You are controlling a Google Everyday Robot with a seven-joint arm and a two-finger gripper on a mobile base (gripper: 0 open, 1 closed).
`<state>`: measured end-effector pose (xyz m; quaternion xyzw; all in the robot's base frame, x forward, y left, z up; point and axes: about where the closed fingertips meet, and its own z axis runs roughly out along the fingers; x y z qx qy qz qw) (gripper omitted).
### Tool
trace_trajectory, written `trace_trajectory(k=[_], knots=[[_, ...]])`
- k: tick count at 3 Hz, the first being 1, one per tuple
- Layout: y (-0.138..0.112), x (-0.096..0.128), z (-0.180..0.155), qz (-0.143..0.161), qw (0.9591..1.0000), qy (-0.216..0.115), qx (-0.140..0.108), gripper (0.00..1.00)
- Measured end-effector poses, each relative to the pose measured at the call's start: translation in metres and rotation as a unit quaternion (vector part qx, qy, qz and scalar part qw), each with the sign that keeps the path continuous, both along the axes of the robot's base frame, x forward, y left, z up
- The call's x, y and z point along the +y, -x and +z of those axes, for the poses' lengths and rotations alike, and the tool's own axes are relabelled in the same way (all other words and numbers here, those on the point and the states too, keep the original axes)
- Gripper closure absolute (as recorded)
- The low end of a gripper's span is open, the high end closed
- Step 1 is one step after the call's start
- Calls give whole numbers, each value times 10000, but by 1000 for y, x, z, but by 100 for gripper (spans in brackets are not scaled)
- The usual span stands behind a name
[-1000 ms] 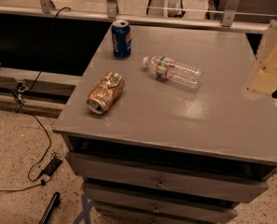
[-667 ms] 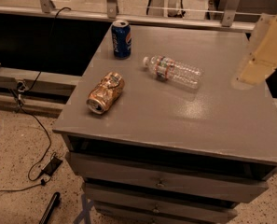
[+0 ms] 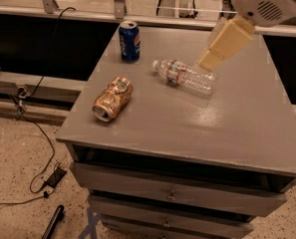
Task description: Knock pepsi can over
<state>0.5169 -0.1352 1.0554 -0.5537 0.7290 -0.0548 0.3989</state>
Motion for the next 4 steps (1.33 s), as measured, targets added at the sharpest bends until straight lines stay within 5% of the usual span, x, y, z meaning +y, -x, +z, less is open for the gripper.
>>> trace_trajectory(k=[1, 2, 4], knots=[[-54, 21, -36, -278, 9951, -946, 100, 0], [-99, 46, -37, -351, 9922, -1200, 35, 0], [-106, 47, -39, -340, 9936, -1070, 84, 0]])
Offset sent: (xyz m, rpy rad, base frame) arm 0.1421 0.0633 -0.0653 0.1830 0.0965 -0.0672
